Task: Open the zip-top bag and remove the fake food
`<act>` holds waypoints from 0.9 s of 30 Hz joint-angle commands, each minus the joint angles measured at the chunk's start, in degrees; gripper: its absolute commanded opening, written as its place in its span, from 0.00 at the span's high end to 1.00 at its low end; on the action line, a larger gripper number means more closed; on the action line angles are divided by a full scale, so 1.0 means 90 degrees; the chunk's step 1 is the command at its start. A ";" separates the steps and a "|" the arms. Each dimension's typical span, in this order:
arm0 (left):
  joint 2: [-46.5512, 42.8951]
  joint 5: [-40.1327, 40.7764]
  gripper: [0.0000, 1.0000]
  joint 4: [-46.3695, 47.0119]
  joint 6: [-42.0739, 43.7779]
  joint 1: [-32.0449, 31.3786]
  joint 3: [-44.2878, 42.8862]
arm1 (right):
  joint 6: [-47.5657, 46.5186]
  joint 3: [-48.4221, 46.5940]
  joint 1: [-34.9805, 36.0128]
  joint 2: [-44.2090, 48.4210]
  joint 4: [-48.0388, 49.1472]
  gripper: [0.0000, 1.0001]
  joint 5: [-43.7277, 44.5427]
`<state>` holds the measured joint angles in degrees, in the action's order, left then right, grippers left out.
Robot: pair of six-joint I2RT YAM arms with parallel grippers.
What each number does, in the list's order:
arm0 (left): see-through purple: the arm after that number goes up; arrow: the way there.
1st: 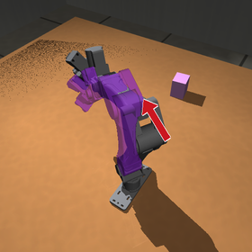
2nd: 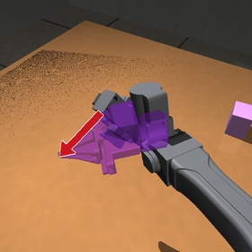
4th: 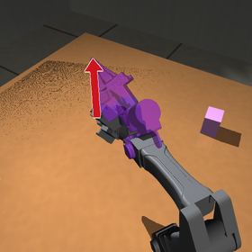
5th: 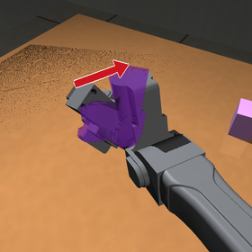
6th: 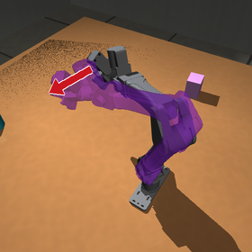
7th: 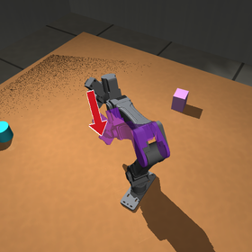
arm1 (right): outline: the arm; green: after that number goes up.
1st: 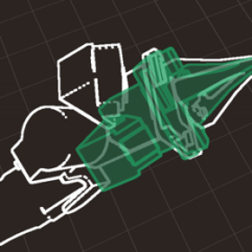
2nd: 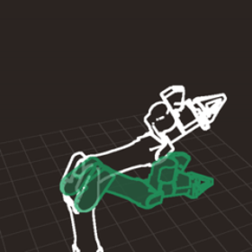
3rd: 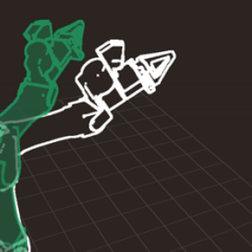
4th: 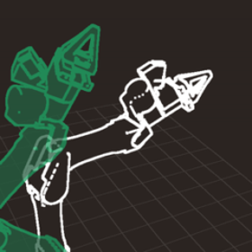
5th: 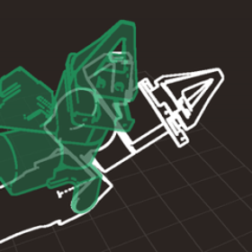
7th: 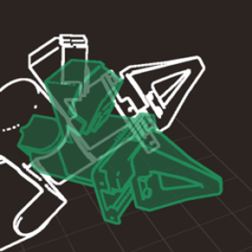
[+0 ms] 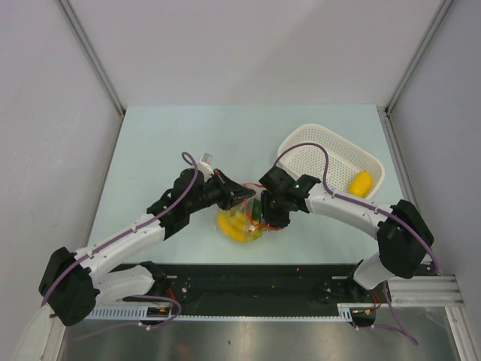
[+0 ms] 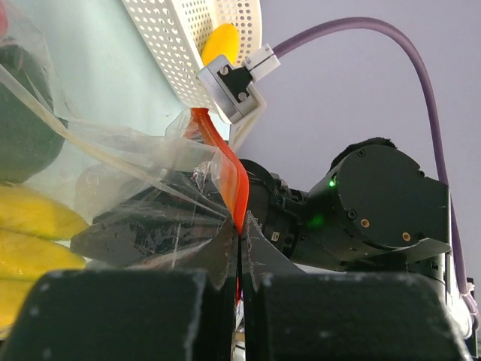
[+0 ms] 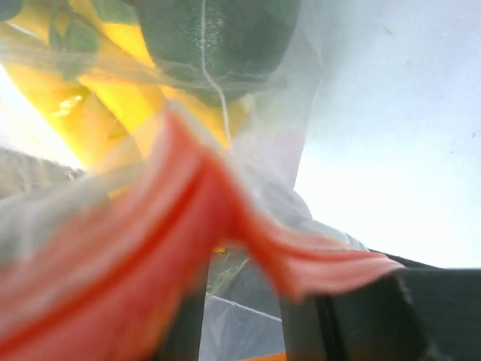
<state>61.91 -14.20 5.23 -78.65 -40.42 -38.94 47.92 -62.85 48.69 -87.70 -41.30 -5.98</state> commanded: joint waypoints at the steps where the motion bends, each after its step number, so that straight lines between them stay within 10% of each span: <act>1: -0.0101 -0.0054 1.00 0.0414 -0.0235 -0.0079 0.0078 | -0.0119 0.0137 0.0010 0.0145 0.0027 0.54 0.0060; 27: 0.0172 0.0142 1.00 0.0561 -0.0353 -0.0557 0.0068 | 0.0271 0.0820 -0.0117 -0.0499 0.1619 0.43 -0.1279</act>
<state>64.42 -13.23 6.44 -80.09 -44.36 -37.41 48.71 -57.28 47.27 -91.61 -30.35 -14.59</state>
